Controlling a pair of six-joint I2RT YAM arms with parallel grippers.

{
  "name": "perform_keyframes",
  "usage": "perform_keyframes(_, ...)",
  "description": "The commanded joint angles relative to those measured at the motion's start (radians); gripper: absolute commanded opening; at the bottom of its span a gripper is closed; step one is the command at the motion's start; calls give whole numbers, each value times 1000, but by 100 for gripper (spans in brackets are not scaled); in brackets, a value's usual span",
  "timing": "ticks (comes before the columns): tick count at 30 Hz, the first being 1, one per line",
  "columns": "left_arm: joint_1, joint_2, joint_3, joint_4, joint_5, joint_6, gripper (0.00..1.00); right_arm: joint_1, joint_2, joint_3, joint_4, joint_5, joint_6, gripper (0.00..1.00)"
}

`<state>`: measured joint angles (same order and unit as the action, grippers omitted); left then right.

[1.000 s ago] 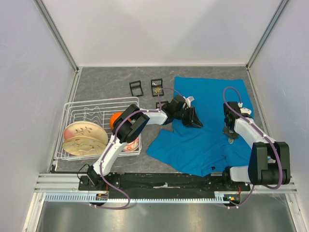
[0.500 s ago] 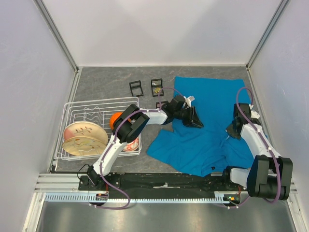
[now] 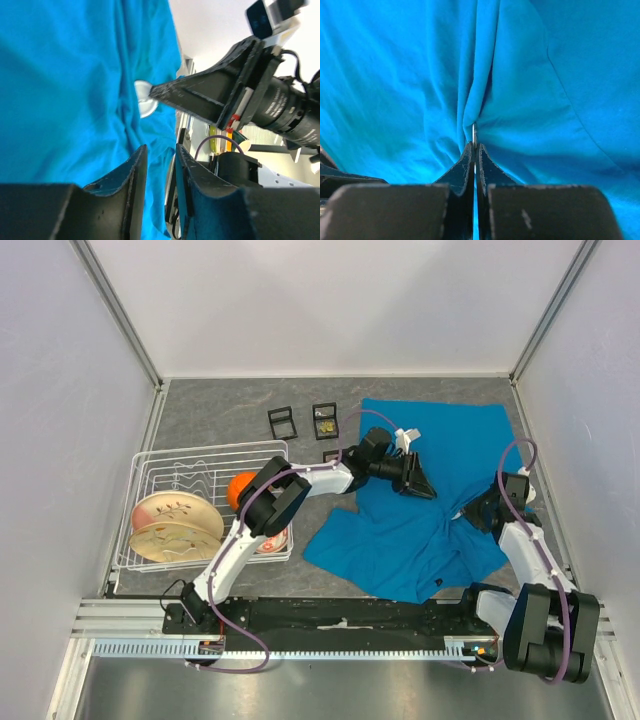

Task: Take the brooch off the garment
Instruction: Pick up the brooch from the clothes.

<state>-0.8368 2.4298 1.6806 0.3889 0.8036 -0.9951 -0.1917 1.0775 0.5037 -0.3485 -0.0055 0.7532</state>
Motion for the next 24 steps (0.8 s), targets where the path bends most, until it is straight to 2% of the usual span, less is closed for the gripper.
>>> perform_keyframes(1,-42,73,120,48,91,-40,34,-28,-36,-51,65,-82,3,0)
perform_keyframes(5,-67,152,223,8,94,-74,24,-52,-80,-77,60,-79,-41,0)
perform_keyframes(8,-74,196,263,10,80,-112,21,-69,-74,-103,54,-88,-58,2)
perform_keyframes(15,-74,227,269,7,68,-139,18,-77,-53,-110,6,-70,-41,35)
perform_keyframes(24,-77,230,278,-35,57,-125,15,-81,-120,-116,22,-93,-57,42)
